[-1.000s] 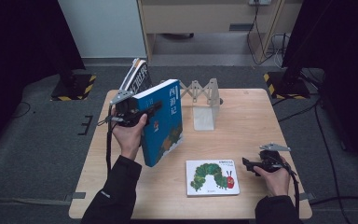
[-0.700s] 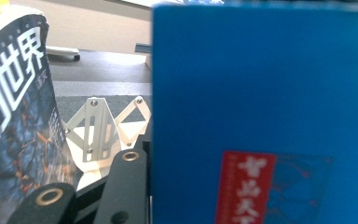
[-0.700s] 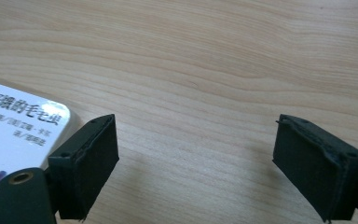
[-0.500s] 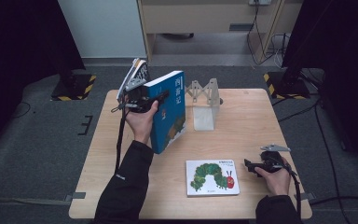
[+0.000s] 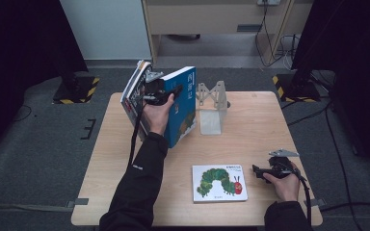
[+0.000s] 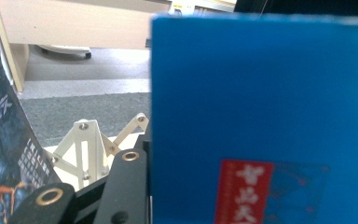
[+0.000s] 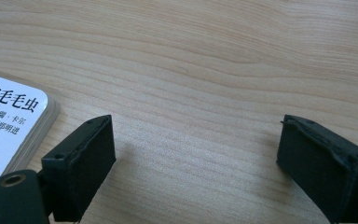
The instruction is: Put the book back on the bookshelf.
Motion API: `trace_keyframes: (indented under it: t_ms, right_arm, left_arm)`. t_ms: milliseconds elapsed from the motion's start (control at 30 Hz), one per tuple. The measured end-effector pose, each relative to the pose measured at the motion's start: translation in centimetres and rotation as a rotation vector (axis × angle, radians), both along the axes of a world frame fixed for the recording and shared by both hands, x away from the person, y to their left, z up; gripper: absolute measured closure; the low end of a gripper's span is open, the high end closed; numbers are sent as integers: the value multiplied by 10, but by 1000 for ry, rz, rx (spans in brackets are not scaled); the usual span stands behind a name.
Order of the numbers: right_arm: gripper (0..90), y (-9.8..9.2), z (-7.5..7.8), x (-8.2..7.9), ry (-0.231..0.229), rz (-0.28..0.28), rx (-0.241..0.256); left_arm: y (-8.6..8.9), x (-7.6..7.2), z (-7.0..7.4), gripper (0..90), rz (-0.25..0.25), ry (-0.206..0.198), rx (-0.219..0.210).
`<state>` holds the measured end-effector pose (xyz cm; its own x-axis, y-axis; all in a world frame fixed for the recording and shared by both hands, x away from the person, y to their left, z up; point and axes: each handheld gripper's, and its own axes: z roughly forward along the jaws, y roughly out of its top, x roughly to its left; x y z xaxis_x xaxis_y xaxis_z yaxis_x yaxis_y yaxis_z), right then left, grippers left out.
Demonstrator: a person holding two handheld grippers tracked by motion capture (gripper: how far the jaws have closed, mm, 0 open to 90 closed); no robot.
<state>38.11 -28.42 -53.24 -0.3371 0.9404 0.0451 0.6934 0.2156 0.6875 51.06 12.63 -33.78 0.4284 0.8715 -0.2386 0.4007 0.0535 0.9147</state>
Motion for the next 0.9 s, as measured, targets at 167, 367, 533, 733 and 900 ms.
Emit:
trace_keyframes:
  t_ms: [167,367,533,733,900]
  right_arm:
    - [90,1,-1,-1,-7,3,-5]
    - [29,3,-6,-2,-37,32,-31]
    - [28,3,-7,-2,-41,29,-27]
    - [27,3,-7,-2,-41,32,-28]
    - [26,3,-7,-2,-40,33,-29]
  left_arm:
    - [0,11,-3,602,27,5,1]
    - [-2,21,-12,601,52,15,5]
    - [-5,26,-18,601,67,15,9]
    - [-9,35,-26,600,79,23,16]
    - [-15,40,-28,599,94,8,37]
